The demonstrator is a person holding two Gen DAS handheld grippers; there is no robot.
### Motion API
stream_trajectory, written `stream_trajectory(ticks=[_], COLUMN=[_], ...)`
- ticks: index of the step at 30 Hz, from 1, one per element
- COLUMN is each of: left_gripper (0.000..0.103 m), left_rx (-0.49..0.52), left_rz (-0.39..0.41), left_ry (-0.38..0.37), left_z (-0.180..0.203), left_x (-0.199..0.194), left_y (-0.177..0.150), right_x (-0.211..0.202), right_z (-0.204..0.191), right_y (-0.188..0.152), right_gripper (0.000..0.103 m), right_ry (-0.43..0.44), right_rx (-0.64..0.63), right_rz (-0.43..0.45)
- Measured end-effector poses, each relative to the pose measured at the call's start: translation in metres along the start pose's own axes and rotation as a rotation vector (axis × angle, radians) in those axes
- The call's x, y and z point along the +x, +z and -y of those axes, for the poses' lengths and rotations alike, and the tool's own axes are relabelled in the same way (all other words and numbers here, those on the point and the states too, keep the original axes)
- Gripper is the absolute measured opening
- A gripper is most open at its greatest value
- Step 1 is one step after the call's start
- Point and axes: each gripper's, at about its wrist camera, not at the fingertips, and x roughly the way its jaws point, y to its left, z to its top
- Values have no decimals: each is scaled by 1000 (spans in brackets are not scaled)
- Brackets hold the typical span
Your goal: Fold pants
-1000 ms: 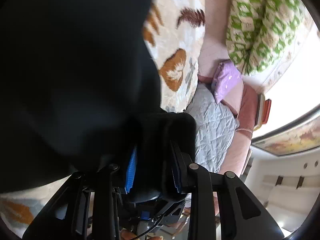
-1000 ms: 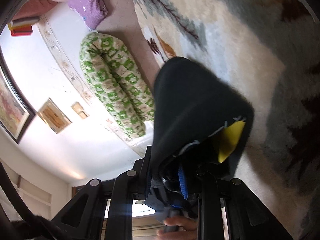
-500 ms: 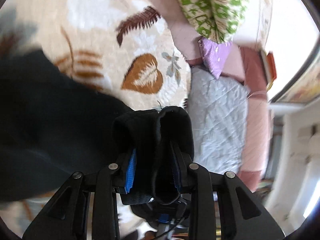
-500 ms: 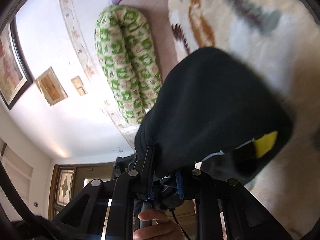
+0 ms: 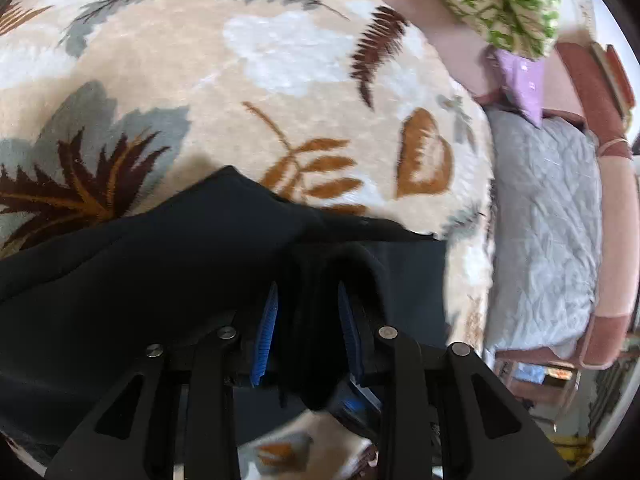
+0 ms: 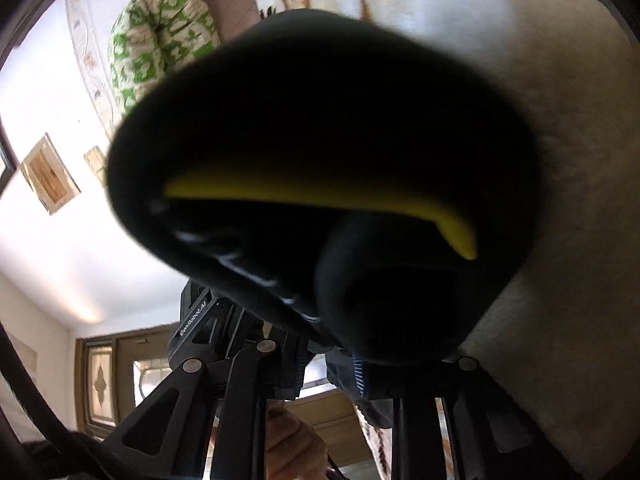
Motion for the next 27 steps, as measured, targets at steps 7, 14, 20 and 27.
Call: stream_trajectory(ticks=[7, 14, 20, 27], left_gripper=[28, 43, 43, 43], left_rx=[124, 228, 105, -48], left_rz=[88, 85, 103, 209], left_ry=[9, 137, 232, 258], left_z=[21, 50, 28, -26], left_x=[-24, -7, -1, -71], left_y=[-7, -15, -3, -12], right_x=[1, -1, -22, -83], right_z=[3, 6, 7, -7], right_y=[2, 2, -9, -19], right_gripper=[20, 22, 43, 70], right_ry=[3, 2, 11, -9], right_rx=[24, 36, 89, 60], right_rz=[2, 13, 37, 62])
